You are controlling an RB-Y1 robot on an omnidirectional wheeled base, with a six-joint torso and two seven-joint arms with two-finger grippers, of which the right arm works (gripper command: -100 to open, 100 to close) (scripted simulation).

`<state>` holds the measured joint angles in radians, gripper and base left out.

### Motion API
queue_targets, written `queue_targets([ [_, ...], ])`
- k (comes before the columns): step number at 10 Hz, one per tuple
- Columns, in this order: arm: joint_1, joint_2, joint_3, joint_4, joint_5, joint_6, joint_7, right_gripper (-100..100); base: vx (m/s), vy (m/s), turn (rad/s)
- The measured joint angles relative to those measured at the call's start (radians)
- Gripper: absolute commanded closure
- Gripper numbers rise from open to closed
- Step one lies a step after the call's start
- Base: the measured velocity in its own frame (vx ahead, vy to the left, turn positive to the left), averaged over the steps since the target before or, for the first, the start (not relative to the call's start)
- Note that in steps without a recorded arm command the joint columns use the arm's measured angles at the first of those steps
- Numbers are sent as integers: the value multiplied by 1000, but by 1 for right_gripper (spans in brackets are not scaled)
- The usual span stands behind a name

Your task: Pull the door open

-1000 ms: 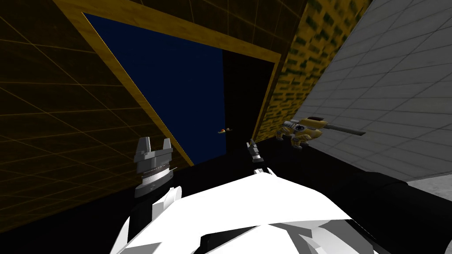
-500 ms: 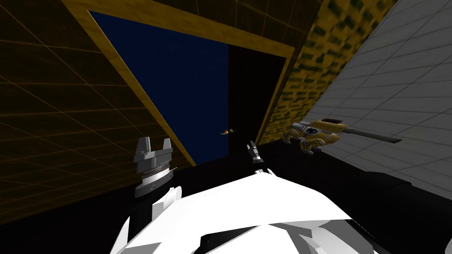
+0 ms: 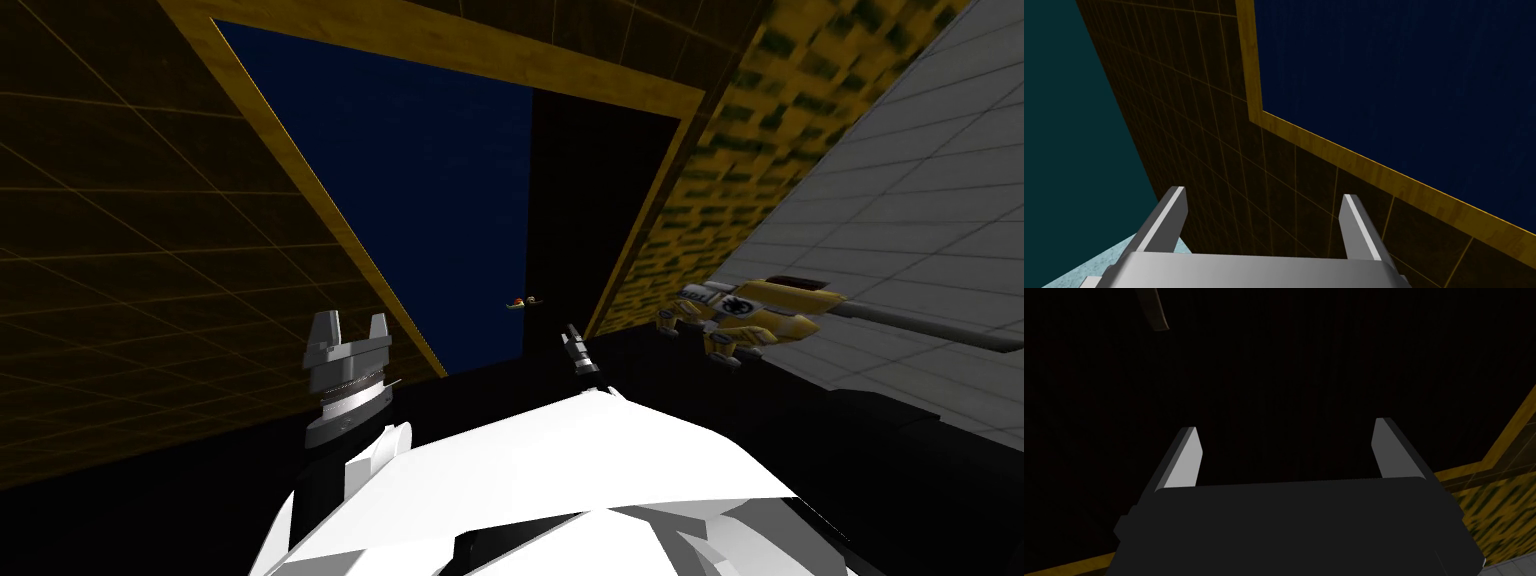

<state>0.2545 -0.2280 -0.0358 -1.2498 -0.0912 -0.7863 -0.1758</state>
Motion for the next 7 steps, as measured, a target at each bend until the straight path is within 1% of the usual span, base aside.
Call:
queue_targets([
  [1,-5,-5,0,28,-1,-7,-3,-100,107,6,109],
  [2,-7,-11,-1,44,-3,-8,-8,-100,100,5,95],
  [3,-21,-17,-2,81,-5,-15,-12,-100,100,1,94],
  [4,-27,-22,-4,96,-7,-12,-16,-100,110,-13,87],
  [5,-39,-26,-4,129,-9,-17,-19,-100,107,-30,91],
  [7,-47,-36,-5,177,-12,-29,-27,-100,99,-9,95],
])
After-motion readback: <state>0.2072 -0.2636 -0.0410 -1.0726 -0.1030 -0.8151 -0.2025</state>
